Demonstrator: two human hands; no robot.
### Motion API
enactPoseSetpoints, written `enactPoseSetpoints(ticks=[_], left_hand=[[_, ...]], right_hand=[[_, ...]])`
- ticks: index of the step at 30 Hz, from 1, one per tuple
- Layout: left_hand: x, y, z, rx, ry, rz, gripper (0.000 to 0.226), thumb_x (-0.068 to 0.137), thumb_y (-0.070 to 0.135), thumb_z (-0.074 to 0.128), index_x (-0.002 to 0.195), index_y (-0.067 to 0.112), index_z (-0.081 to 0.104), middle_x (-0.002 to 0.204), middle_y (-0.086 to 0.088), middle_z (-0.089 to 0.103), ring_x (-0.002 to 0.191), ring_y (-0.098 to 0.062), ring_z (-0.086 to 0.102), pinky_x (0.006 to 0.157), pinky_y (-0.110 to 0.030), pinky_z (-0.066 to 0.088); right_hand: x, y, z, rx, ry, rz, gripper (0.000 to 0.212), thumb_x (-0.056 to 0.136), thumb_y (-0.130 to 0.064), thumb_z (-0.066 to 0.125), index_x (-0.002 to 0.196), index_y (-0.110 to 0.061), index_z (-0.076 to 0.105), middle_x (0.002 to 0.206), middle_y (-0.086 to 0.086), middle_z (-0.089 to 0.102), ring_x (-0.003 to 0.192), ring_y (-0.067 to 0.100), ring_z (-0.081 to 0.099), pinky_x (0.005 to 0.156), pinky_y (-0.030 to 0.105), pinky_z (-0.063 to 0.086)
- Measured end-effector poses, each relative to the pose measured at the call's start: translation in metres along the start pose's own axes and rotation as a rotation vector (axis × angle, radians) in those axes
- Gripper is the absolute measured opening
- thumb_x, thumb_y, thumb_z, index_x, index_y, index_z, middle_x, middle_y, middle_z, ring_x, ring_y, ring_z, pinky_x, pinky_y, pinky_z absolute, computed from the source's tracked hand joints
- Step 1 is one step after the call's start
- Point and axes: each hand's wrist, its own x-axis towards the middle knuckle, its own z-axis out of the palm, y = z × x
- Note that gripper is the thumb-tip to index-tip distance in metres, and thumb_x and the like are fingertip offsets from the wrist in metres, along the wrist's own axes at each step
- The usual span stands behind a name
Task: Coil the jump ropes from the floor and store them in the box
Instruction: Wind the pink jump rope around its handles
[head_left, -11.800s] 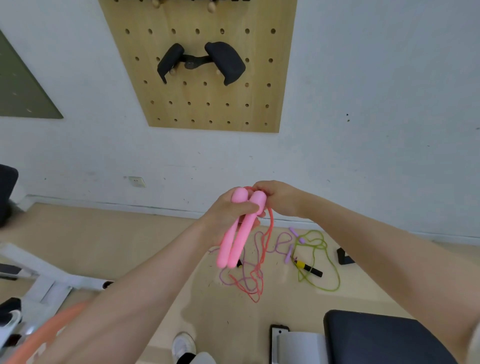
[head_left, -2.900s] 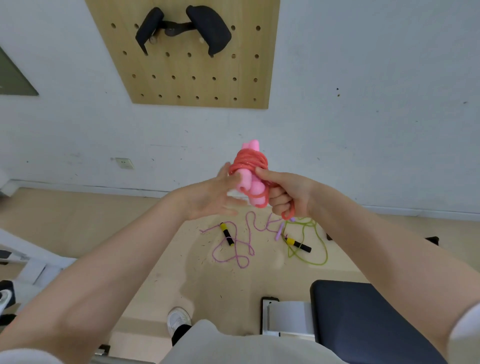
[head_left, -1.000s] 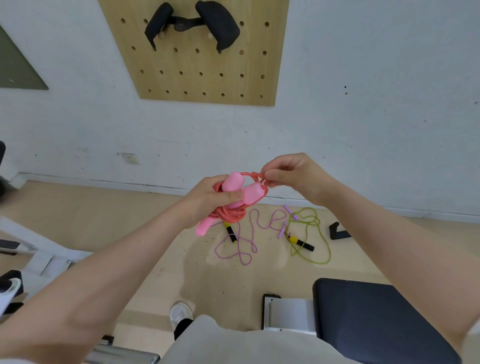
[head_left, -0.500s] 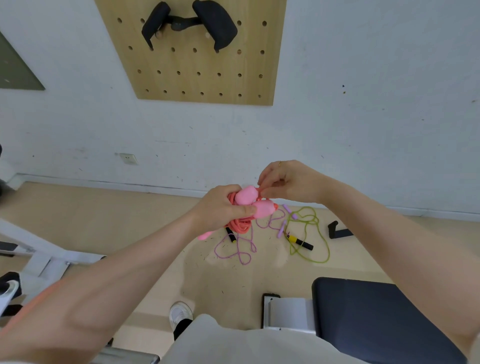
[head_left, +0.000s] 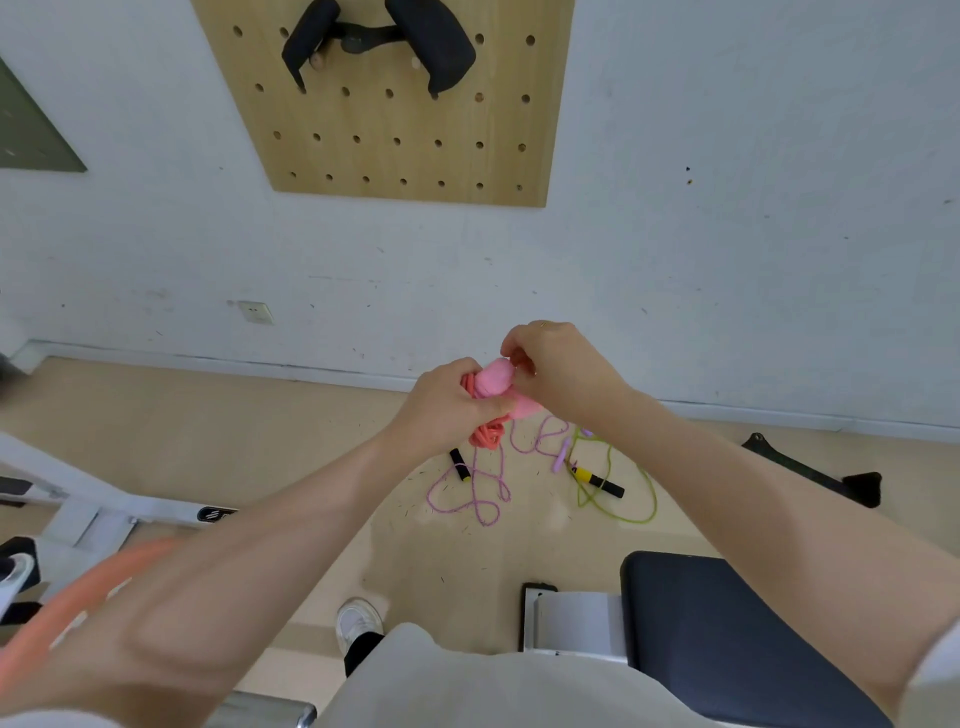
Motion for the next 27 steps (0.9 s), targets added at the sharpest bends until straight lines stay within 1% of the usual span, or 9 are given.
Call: enactPoseSetpoints(ticks=[3,4,6,9,11,17,22,25,27], left_hand=[[0.000,0.003,0.003,0.010,0.011,-0.003,0.031,0.077,0.031,0.075,0.081,0.010,0.053,0.059,0.001,0.067,0.052,-0.013,0.067,0.052,-0.021,0.050],[0.001,0.001,0.004,0.076,0.020,0.010,0.033,0.076,0.037,0.074,0.081,0.012,0.052,0.059,0.001,0.068,0.052,-0.012,0.067,0.055,-0.024,0.052],[0.005,-0.004,0.006,0.263,0.062,0.047,0.036,0.076,0.047,0.069,0.079,0.017,0.050,0.057,0.002,0.068,0.058,-0.010,0.066,0.063,-0.033,0.053],[0.009,-0.008,0.009,0.419,0.152,0.057,0.035,0.077,0.053,0.062,0.080,0.020,0.048,0.060,0.004,0.067,0.068,-0.012,0.063,0.063,-0.037,0.051],[0.013,-0.009,0.009,0.456,0.191,0.059,0.038,0.077,0.054,0.060,0.082,0.018,0.049,0.067,0.004,0.066,0.071,-0.016,0.062,0.060,-0.034,0.047],[0.015,-0.008,0.003,0.703,0.272,0.175,0.032,0.082,0.042,0.061,0.094,0.014,0.053,0.090,-0.001,0.060,0.085,-0.025,0.058,0.070,-0.034,0.041],[0.016,-0.015,0.003,0.724,0.268,0.239,0.034,0.079,0.042,0.063,0.094,0.012,0.054,0.087,-0.002,0.060,0.081,-0.025,0.057,0.068,-0.033,0.040],[0.017,-0.020,-0.001,0.661,0.221,0.297,0.037,0.076,0.046,0.064,0.094,0.015,0.056,0.082,0.002,0.060,0.077,-0.022,0.055,0.066,-0.033,0.040],[0.017,-0.022,-0.009,0.464,0.084,0.274,0.034,0.073,0.043,0.070,0.093,0.019,0.057,0.078,0.004,0.064,0.073,-0.017,0.058,0.064,-0.031,0.043]], right_hand=[[0.000,0.000,0.009,-0.312,-0.027,-0.096,0.023,0.079,0.004,0.053,0.101,-0.001,0.056,0.098,0.015,0.057,0.071,0.029,0.055,0.055,0.035,0.042],[0.000,0.001,0.013,-0.401,-0.022,-0.175,0.027,0.065,0.010,0.063,0.090,0.001,0.056,0.086,0.015,0.056,0.054,0.026,0.048,0.040,0.029,0.030],[-0.002,0.002,0.017,-0.479,0.029,-0.227,0.042,0.038,0.017,0.072,0.072,0.000,0.054,0.067,0.013,0.053,0.037,0.021,0.035,0.036,0.018,0.003],[0.005,0.006,0.028,-0.367,-0.007,-0.105,0.029,0.076,0.010,0.054,0.103,-0.002,0.049,0.097,0.016,0.054,0.063,0.027,0.049,0.046,0.029,0.028],[0.009,0.006,0.027,-0.240,-0.018,0.014,0.021,0.086,0.005,0.043,0.105,-0.003,0.046,0.102,0.016,0.054,0.074,0.031,0.054,0.059,0.033,0.036],[0.009,0.009,0.025,0.163,0.063,0.121,0.024,0.085,-0.001,0.046,0.108,-0.003,0.050,0.098,0.010,0.066,0.089,0.027,0.059,0.074,0.037,0.050],[0.006,0.017,0.018,0.411,0.048,0.129,0.024,0.076,0.003,0.054,0.096,-0.009,0.052,0.086,0.007,0.069,0.075,0.016,0.059,0.071,0.030,0.050],[0.005,0.017,0.010,0.470,0.002,0.119,0.028,0.072,0.007,0.056,0.075,-0.021,0.052,0.078,-0.003,0.061,0.066,0.009,0.055,0.063,0.019,0.047],[0.002,0.017,0.002,0.507,-0.086,0.098,0.031,0.071,0.007,0.058,0.071,-0.024,0.054,0.076,-0.007,0.060,0.065,0.008,0.055,0.062,0.015,0.045]])
